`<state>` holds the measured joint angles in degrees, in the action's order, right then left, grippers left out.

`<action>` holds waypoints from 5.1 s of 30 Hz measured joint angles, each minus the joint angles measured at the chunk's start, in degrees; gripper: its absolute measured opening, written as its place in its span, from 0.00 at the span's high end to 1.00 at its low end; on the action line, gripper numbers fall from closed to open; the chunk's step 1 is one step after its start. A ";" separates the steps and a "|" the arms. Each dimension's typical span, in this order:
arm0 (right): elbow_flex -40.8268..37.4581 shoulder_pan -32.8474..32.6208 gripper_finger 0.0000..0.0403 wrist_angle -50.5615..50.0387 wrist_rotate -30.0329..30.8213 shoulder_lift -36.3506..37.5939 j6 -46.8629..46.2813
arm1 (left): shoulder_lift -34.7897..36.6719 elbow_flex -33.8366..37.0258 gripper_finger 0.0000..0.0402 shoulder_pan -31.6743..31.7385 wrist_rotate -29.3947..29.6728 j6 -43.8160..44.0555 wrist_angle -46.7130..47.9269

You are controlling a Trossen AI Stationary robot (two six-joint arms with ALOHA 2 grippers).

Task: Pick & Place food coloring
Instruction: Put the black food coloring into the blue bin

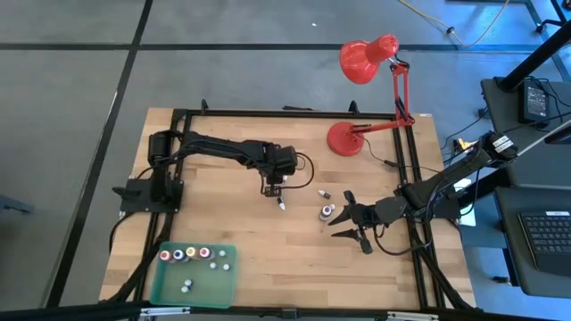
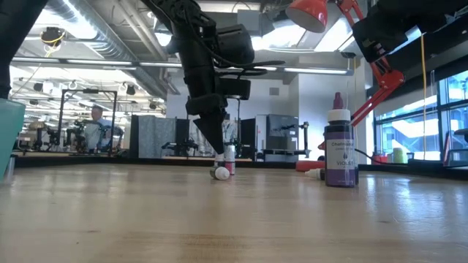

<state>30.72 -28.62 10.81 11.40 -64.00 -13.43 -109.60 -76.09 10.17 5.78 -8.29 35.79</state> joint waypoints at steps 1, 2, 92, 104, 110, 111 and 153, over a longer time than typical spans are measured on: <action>0.00 0.01 0.61 0.00 0.00 -0.01 0.00 | 0.00 0.00 0.77 0.00 0.00 0.00 0.00; 0.00 0.00 0.61 0.00 0.00 0.00 0.00 | 0.00 0.00 0.76 0.00 0.00 0.00 0.00; 0.00 0.01 0.61 -0.81 0.27 0.00 -2.78 | 10.97 -0.02 0.84 -61.54 2.51 77.14 12.08; 0.00 0.00 0.61 -0.76 1.22 0.01 0.44 | 10.97 -0.02 0.84 -74.07 4.61 108.93 22.34; -0.01 0.01 0.61 -0.76 1.22 0.01 0.44 | 10.93 -0.02 0.84 -79.16 4.27 124.13 25.80; -0.01 0.00 0.61 -0.76 1.22 0.00 0.44 | 10.93 -0.02 0.84 -79.98 4.51 126.06 25.90; -0.02 0.02 0.61 -0.33 2.56 -0.01 0.42 | 6.73 -0.02 0.84 -72.22 9.55 100.24 21.39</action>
<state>30.70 -28.60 10.48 13.96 -64.01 -13.02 -102.88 -76.12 -62.05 15.33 91.94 57.18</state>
